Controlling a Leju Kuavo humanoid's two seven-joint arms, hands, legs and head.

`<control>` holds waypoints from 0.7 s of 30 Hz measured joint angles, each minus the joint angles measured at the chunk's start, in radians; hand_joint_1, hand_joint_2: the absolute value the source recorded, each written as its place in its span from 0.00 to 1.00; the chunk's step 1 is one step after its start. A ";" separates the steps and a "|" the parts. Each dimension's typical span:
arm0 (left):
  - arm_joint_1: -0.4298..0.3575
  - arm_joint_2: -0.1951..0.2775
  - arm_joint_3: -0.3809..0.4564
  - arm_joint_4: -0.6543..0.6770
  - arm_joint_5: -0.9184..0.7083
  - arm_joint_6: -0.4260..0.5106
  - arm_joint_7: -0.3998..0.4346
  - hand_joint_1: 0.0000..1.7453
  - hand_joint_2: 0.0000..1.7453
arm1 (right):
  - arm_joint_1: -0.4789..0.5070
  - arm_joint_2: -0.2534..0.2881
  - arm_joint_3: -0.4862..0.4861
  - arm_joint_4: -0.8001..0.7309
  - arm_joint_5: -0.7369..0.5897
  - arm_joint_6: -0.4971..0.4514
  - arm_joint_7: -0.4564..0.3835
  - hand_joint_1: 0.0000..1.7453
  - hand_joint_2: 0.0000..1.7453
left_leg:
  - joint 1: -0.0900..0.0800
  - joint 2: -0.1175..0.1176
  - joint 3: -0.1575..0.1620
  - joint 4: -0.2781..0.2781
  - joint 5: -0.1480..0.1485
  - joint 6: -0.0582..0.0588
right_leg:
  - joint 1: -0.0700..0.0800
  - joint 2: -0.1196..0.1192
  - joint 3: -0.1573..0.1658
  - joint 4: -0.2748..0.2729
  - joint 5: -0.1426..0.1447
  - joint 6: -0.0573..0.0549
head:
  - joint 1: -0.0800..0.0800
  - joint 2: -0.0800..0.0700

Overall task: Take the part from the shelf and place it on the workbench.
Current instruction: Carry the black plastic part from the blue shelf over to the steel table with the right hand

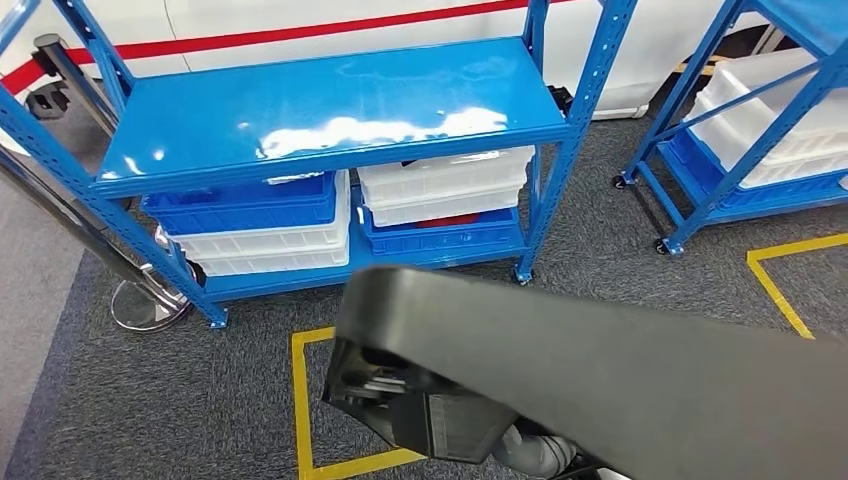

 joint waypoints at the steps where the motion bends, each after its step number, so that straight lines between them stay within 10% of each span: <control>1: 0.002 0.000 0.000 0.000 -0.004 0.004 -0.005 0.00 1.00 | -0.003 0.000 0.000 0.000 0.001 0.006 0.000 0.92 1.00 | 0.001 -0.001 0.003 -0.010 0.021 0.000 | 0.000 0.010 0.000 0.002 0.000 0.000 | 0.000 0.000; 4: 0.005 0.000 -0.004 0.000 -0.023 0.010 -0.026 0.00 1.00 | -0.016 0.000 0.002 0.001 0.006 0.021 0.000 0.92 1.00 | 0.006 -0.037 0.075 -0.186 0.124 0.004 | 0.000 0.040 -0.003 0.012 0.000 0.005 | 0.000 0.000; 7: 0.006 0.000 -0.010 0.000 -0.036 0.009 -0.043 0.00 1.00 | -0.026 0.000 0.008 0.001 0.017 0.031 0.000 0.92 1.00 | 0.006 -0.069 0.103 -0.261 0.139 0.012 | -0.002 0.068 -0.019 0.018 0.008 0.025 | 0.001 0.000; 10: 0.004 0.001 -0.020 0.000 -0.048 0.003 -0.049 0.00 1.00 | -0.029 0.000 0.019 0.001 0.029 0.039 -0.001 0.92 1.00 | 0.009 -0.041 0.103 -0.272 0.149 0.032 | -0.002 0.059 -0.033 0.031 0.002 0.044 | 0.004 0.000; 14: 0.004 0.008 -0.028 0.000 -0.056 -0.009 -0.056 0.00 1.00 | -0.034 0.003 0.048 0.006 0.049 0.036 -0.001 0.92 1.00 | 0.007 0.006 0.100 -0.277 0.156 0.044 | -0.007 -0.005 -0.125 0.242 -0.111 0.063 | 0.010 0.000; 16: 0.003 0.012 -0.032 0.000 -0.060 -0.015 -0.059 0.00 1.00 | -0.035 0.003 0.061 0.012 0.060 0.027 -0.001 0.92 1.00 | 0.006 0.029 0.098 -0.276 0.156 0.043 | -0.010 -0.011 -0.136 0.279 -0.111 0.066 | 0.010 0.000; 21: -0.005 0.020 -0.044 0.000 -0.063 -0.030 -0.077 0.00 1.00 | -0.056 0.003 0.076 0.020 0.053 0.019 0.000 0.92 1.00 | -0.002 0.076 0.101 -0.272 0.149 0.030 | 0.006 -0.076 0.004 0.020 -0.011 0.041 | 0.010 0.000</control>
